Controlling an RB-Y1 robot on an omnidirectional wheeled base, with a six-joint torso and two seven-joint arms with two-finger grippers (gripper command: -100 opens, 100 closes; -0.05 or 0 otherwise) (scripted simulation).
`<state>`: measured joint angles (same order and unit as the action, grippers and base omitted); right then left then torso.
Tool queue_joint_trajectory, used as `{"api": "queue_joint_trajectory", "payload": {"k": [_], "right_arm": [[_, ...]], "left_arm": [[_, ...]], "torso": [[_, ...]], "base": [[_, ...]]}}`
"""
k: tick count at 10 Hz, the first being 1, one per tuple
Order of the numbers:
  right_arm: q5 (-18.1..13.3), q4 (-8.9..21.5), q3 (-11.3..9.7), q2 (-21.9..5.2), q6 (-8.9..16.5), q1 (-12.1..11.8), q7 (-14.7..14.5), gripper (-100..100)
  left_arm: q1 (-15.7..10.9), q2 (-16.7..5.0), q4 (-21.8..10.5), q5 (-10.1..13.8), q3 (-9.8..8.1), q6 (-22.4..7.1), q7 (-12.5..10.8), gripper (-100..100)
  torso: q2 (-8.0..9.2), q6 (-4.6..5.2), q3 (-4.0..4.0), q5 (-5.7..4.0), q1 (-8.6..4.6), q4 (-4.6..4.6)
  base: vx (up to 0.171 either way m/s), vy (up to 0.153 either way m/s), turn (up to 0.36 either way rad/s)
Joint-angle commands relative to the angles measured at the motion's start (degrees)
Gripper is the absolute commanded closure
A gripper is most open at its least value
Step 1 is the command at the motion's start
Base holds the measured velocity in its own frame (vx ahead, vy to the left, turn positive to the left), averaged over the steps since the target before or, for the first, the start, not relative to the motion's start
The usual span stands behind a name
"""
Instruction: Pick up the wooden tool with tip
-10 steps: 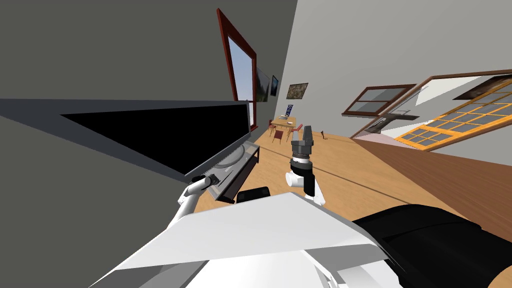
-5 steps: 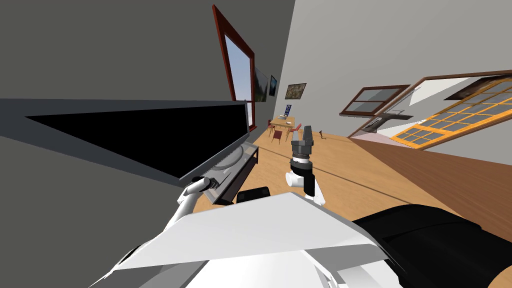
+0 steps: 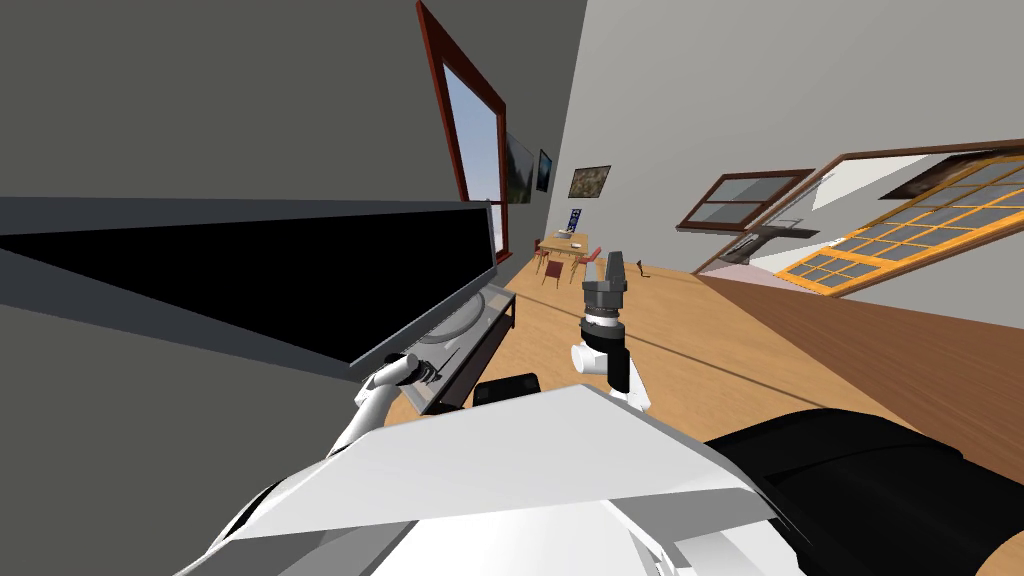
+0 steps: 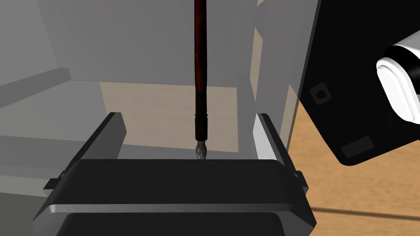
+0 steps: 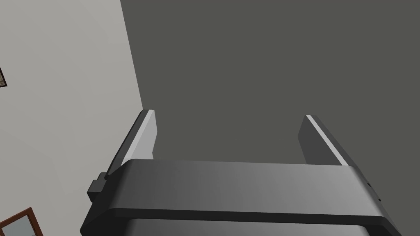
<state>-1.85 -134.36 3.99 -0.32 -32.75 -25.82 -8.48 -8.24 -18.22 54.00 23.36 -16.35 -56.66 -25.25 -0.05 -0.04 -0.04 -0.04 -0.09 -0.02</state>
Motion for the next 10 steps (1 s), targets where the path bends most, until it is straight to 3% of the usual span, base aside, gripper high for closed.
{"api": "queue_joint_trajectory", "payload": {"k": [1, 3, 4, 5, 6, 10], "right_arm": [[0.0, 0.0, 0.0, 0.0, 0.0, 0.0, 0.0, 0], [0.0, 0.0, 0.0, 0.0, 0.0, 0.0, 0.0, 0], [0.0, 0.0, 0.0, 0.0, 0.0, 0.0, 0.0, 0], [0.0, 0.0, 0.0, 0.0, 0.0, 0.0, 0.0, 0], [0.0, 0.0, 0.0, 0.0, 0.0, 0.0, 0.0, 0], [0.0, 0.0, 0.0, 0.0, 0.0, 0.0, 0.0, 0]], "left_arm": [[-0.8, -0.6, -2.0, 0.5, -0.35, -2.2, -0.5, -100], [-1.6, -1.1, -3.6, 0.9, -0.64, -4.0, -1.0, -100], [-1.3, -0.8, -3.0, 0.7, -0.49, -3.3, -0.9, -100], [-1.3, -0.8, -3.0, 0.7, -0.5, -3.6, -1.0, 0], [-1.1, -0.2, -4.2, 0.5, -0.38, -1.9, -0.6, -100], [-0.7, 1.4, -7.0, -0.1, -0.1, 1.8, 0.2, -100]], "torso": [[0.0, 0.0, 0.0, 0.0, 0.0, 0.0], [-0.01, -0.02, -0.01, -0.01, -0.01, -0.01], [0.04, -0.01, 0.02, 0.0, 0.02, 0.0], [0.09, -0.02, 0.05, 0.01, 0.05, 0.02], [0.11, -0.02, 0.06, 0.01, 0.07, 0.02], [0.11, -0.03, 0.06, 0.01, 0.04, 0.02]], "base": [[0.039, -0.027, -0.027], [0.023, -0.018, -0.003], [0.0, 0.0, 0.0], [0.0, 0.0, 0.0], [0.004, -0.004, 0.013], [0.005, -0.006, 0.019]]}}
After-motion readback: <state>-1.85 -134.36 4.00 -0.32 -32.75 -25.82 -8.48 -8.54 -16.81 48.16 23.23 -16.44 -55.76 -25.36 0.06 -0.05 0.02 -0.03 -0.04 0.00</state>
